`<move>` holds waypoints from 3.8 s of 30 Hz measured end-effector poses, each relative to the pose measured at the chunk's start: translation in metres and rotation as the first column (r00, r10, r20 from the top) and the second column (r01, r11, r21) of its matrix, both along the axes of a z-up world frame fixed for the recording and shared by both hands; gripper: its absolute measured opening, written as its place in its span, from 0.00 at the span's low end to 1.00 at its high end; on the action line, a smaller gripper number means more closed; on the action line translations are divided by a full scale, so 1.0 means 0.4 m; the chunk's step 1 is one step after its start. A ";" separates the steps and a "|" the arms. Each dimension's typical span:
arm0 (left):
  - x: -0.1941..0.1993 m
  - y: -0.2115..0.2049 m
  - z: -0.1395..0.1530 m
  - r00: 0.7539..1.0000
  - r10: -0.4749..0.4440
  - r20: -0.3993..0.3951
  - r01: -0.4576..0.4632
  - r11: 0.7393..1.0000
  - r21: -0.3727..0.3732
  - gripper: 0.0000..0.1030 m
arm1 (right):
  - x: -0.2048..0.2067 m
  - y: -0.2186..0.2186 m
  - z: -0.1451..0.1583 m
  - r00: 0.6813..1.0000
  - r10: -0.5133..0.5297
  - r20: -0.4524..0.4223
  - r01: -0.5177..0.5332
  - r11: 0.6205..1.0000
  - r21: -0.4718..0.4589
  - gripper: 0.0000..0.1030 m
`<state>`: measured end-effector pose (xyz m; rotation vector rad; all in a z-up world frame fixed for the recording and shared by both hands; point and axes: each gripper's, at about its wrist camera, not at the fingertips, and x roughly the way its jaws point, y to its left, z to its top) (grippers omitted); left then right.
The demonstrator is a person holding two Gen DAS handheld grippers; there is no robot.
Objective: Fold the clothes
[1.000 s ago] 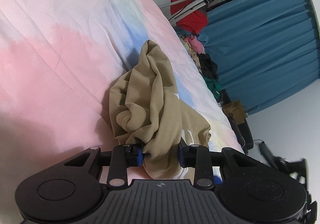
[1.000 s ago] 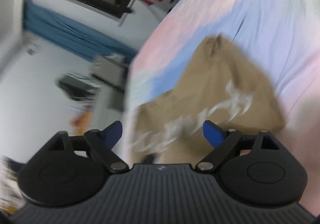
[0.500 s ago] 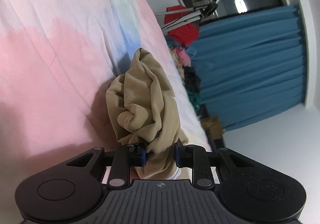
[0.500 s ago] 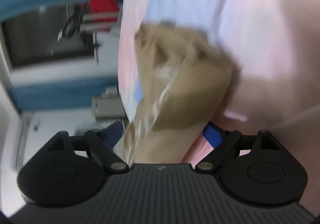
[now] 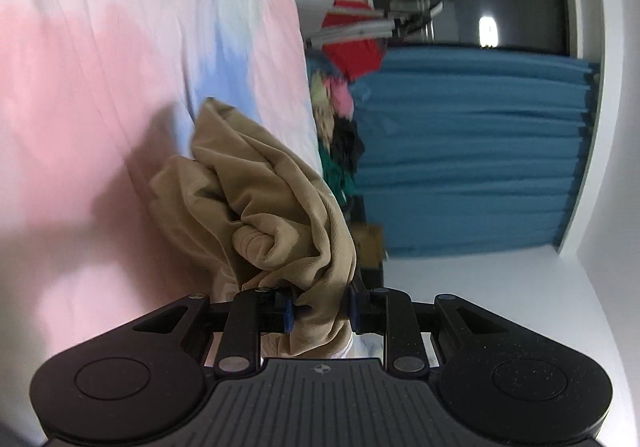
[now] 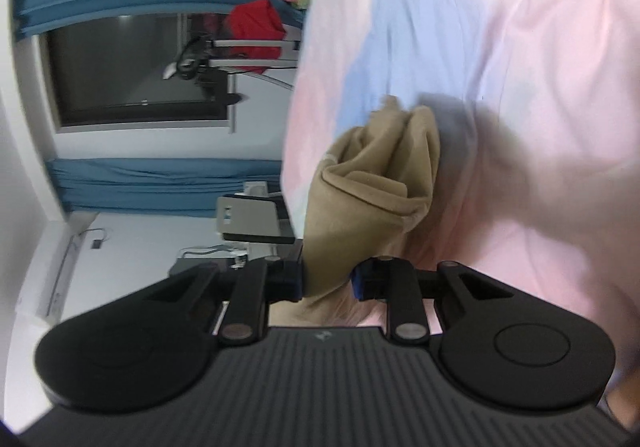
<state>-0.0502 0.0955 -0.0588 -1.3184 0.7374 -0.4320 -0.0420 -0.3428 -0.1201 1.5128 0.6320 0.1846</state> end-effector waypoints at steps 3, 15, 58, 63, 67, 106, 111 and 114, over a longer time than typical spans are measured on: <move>0.019 -0.062 0.052 0.997 -0.066 -0.044 0.066 0.998 0.001 0.25 | -0.028 -0.058 0.046 1.000 -0.018 0.012 0.018 1.000 0.009 0.25; 0.520 -0.651 0.138 0.948 -0.305 -0.093 0.317 0.932 0.176 0.25 | 0.180 -0.457 0.176 0.967 -0.256 0.012 0.254 0.955 -0.156 0.24; 0.292 -0.861 0.346 0.717 -0.668 0.201 0.175 0.451 0.875 1.00 | 0.004 -0.375 0.336 0.962 -0.269 0.037 0.208 0.644 -0.736 0.88; 0.145 -0.811 0.472 0.680 -0.663 0.314 0.054 0.472 0.880 1.00 | -0.121 -0.314 0.449 0.963 -0.230 0.142 0.246 0.523 -0.816 0.88; 0.035 -0.768 0.527 0.659 -0.654 0.371 -0.030 0.470 0.882 1.00 | -0.196 -0.268 0.482 0.958 -0.200 0.208 0.278 0.445 -0.851 0.88; -0.152 -0.593 0.287 0.708 -0.583 0.398 -0.154 0.422 0.893 1.00 | -0.222 -0.026 0.218 0.961 -0.125 0.246 0.262 0.133 -0.956 0.88; -0.149 -0.594 0.278 0.719 -0.581 0.380 -0.150 0.404 0.902 1.00 | -0.225 -0.016 0.218 0.963 -0.113 0.246 0.258 0.118 -0.959 0.88; -0.151 -0.594 0.278 0.721 -0.578 0.383 -0.160 0.399 0.903 1.00 | -0.231 -0.009 0.219 0.961 -0.112 0.254 0.266 0.103 -0.959 0.88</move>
